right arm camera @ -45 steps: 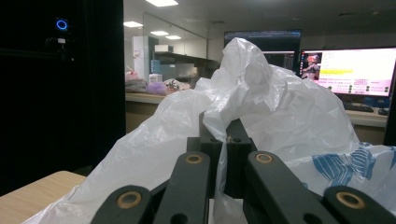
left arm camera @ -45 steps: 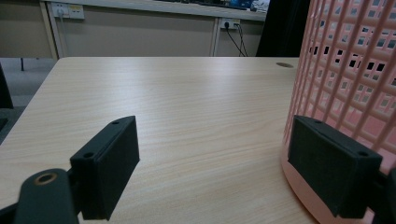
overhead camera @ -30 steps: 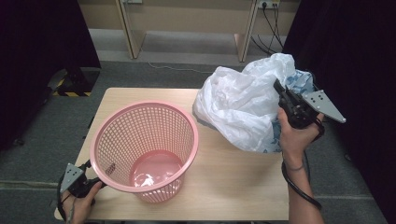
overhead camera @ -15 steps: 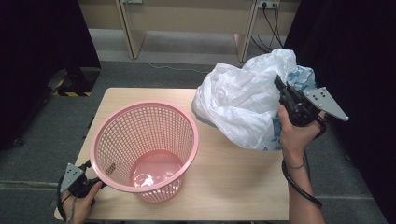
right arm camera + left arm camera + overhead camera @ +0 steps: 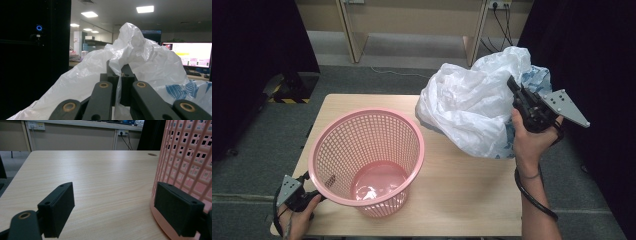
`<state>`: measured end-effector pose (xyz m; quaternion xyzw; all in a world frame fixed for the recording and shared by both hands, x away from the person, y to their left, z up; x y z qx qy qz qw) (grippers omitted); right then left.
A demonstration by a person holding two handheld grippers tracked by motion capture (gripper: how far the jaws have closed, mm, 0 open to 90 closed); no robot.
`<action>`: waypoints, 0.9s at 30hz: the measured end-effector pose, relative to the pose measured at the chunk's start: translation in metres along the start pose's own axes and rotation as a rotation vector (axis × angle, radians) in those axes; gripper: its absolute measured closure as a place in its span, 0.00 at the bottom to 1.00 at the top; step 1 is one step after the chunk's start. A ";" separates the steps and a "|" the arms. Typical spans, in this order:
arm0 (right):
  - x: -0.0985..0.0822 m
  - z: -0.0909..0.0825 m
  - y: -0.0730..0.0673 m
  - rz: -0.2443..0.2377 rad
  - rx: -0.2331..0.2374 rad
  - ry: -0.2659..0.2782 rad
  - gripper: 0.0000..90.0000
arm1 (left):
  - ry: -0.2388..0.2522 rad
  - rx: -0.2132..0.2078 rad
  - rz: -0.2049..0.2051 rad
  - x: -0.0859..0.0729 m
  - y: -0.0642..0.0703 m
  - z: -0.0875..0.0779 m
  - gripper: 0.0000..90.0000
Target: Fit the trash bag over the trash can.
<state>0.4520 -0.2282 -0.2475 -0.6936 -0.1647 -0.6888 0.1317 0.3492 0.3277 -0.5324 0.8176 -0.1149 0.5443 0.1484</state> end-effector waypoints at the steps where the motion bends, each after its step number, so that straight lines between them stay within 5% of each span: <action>1: 0.001 0.000 0.000 -0.001 0.001 0.002 1.00 | 0.000 0.000 0.001 0.000 0.000 0.000 0.18; 27: 0.027 -0.003 -0.009 -0.005 0.024 0.055 1.00 | -0.001 0.000 0.005 0.000 0.000 0.000 0.18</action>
Point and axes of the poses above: each handheld gripper's, and its own axes: z roughly forward along the jaws, x roughly out of its top, y roughly to its right, the point moved 6 cm from there along z, roughly forward along the jaws, and after that the axes turned 11 degrees about -y, right-handed, at the moved point
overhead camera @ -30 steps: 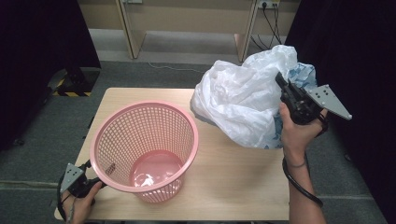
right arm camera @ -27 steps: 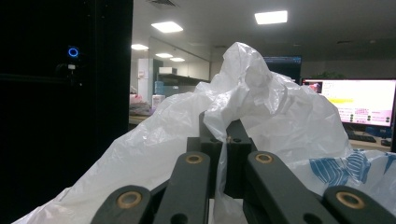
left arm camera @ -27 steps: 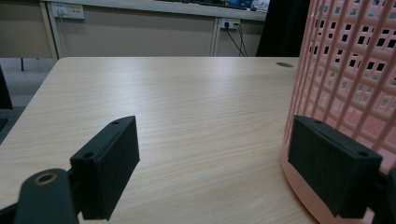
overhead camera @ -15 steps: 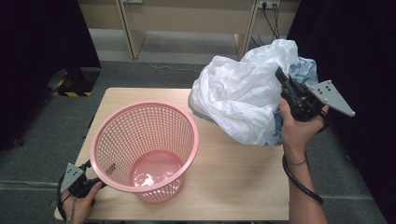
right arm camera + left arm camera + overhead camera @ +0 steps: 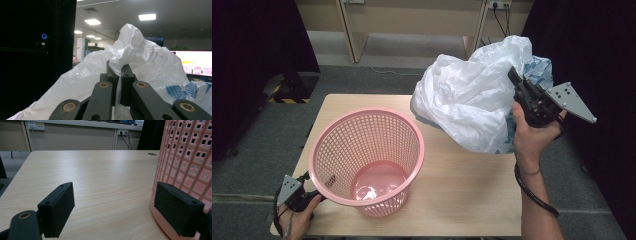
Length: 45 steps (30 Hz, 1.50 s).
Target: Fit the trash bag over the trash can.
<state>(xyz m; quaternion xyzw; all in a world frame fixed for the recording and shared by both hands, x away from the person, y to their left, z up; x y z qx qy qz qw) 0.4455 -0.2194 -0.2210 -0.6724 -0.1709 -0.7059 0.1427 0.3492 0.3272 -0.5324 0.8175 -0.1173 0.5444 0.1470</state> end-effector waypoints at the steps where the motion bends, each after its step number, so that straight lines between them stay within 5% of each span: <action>1: 0.001 0.000 0.000 0.000 -0.001 0.002 1.00 | 0.000 0.000 0.000 0.000 0.000 0.000 0.18; 45: 0.039 -0.008 -0.028 0.003 0.082 0.092 1.00 | -0.003 0.000 0.003 0.000 0.000 0.000 0.18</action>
Point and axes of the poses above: each handheld gripper's, and its own axes: z roughly forward along the jaws, x roughly out of its top, y roughly to its right, the point moved 6 cm from there along z, roughly forward along the jaws, and after that the axes turned 11 degrees about -y, right-handed, at the moved point
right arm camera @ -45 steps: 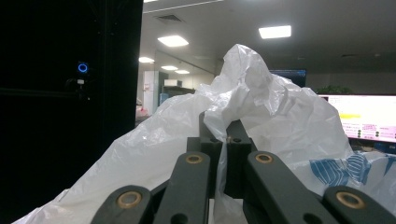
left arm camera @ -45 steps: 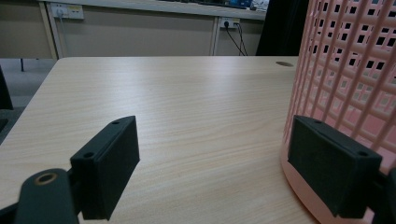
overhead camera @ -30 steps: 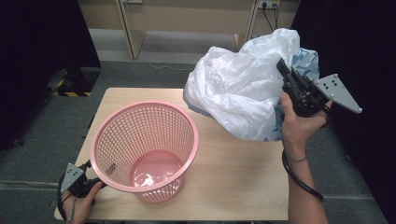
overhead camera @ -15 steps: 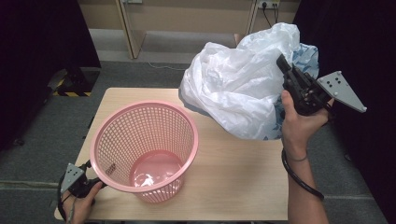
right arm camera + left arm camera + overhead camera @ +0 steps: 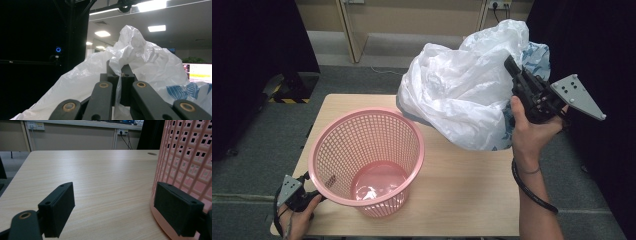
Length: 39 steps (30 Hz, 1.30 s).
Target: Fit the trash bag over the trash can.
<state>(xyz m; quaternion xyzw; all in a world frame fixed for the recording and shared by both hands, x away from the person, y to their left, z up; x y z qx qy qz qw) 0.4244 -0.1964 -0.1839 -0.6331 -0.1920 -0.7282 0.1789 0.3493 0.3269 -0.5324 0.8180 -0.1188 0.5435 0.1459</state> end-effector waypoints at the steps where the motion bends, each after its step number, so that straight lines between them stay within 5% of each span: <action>1: 0.001 0.000 -0.002 0.000 0.007 0.002 1.00 | 0.000 0.000 0.000 0.000 0.000 0.000 0.18; 39: 0.009 0.001 -0.040 0.033 0.132 0.039 1.00 | 0.000 -0.001 0.000 0.000 0.000 0.000 0.18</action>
Point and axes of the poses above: each handheld gripper's, and its own axes: z roughly forward along the jaws, x roughly out of its top, y roughly to its right, the point moved 6 cm from there along z, roughly forward along the jaws, and after that the axes turned 11 degrees about -y, right-handed, at the moved point
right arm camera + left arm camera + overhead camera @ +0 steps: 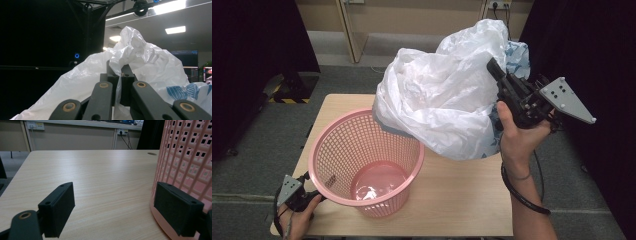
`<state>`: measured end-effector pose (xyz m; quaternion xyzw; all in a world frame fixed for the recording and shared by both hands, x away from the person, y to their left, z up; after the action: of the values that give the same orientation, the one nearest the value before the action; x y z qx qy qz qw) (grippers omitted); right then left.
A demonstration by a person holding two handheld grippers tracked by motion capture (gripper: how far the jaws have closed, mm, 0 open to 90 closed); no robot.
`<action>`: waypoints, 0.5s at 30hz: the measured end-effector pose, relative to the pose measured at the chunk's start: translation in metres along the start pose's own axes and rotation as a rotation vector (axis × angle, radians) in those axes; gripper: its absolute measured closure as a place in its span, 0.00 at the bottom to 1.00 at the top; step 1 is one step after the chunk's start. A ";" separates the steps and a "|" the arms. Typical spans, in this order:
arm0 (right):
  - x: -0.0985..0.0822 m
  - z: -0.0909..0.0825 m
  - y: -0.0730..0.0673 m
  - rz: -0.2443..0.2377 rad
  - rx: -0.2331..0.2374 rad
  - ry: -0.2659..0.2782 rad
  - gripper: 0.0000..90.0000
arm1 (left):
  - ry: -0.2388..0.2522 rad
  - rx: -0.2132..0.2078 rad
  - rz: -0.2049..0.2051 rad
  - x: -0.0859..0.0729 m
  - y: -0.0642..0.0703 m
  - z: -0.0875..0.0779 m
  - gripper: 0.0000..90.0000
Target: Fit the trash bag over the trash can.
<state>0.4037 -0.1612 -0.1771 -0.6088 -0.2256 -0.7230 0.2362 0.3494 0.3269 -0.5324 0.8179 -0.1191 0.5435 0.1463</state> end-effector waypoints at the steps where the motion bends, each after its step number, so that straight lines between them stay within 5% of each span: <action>1: 0.000 0.000 0.000 0.000 0.000 0.000 1.00 | 0.000 0.000 0.000 0.000 0.000 0.000 0.18; 15: 0.001 0.006 -0.018 0.033 0.065 0.009 1.00 | 0.000 -0.001 0.001 0.000 0.000 0.000 0.18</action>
<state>0.3975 -0.1436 -0.1763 -0.6012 -0.2376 -0.7140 0.2688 0.3494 0.3267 -0.5324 0.8177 -0.1199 0.5436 0.1466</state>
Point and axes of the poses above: each handheld gripper's, and its own axes: z roughly forward along the jaws, x roughly out of its top, y roughly to its right, the point moved 6 cm from there along z, roughly forward along the jaws, and after that the axes turned 11 degrees about -y, right-handed, at the moved point
